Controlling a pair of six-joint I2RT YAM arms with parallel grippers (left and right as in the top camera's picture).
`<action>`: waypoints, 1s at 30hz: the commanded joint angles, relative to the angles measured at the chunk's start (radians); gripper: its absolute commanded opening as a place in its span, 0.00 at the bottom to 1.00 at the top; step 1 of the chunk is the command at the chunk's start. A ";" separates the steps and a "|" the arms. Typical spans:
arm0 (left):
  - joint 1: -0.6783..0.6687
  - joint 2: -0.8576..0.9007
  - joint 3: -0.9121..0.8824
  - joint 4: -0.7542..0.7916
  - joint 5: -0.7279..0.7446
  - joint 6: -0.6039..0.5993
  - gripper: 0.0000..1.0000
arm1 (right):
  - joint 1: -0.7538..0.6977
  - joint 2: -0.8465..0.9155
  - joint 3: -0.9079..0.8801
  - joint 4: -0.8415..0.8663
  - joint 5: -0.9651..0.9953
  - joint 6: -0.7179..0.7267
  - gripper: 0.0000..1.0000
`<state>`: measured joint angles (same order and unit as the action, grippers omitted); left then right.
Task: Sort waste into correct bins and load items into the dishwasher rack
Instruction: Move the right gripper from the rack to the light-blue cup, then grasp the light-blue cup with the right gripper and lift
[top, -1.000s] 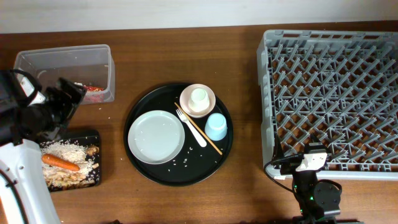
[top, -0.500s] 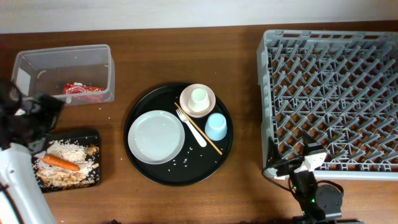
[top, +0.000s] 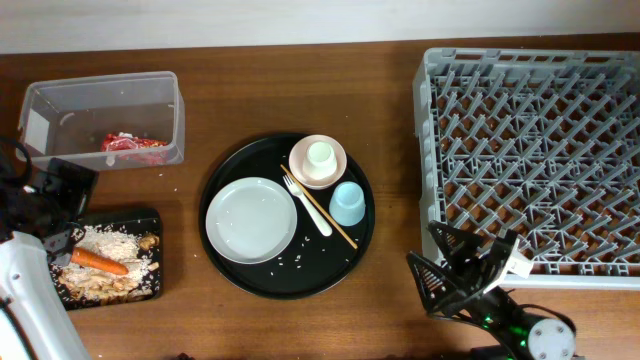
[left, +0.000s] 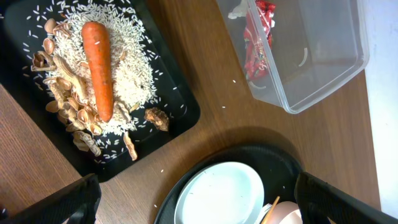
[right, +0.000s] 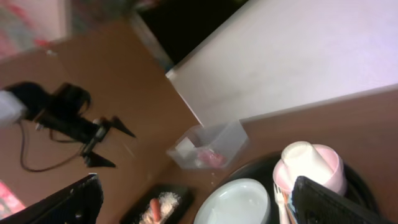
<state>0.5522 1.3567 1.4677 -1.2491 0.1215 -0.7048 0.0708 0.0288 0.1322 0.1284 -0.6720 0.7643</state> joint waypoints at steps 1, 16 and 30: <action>0.005 -0.005 0.000 -0.002 -0.014 -0.013 0.99 | -0.006 0.087 0.188 -0.159 0.068 -0.196 0.98; 0.005 -0.005 0.000 -0.002 -0.014 -0.013 0.99 | 0.150 0.995 0.854 -0.779 0.329 -0.585 0.98; 0.005 -0.005 0.000 -0.002 -0.014 -0.013 0.99 | 0.478 1.581 0.940 -0.581 0.651 -0.569 0.99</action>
<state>0.5522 1.3567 1.4677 -1.2499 0.1146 -0.7052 0.5449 1.5772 1.0546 -0.4904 -0.0563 0.1909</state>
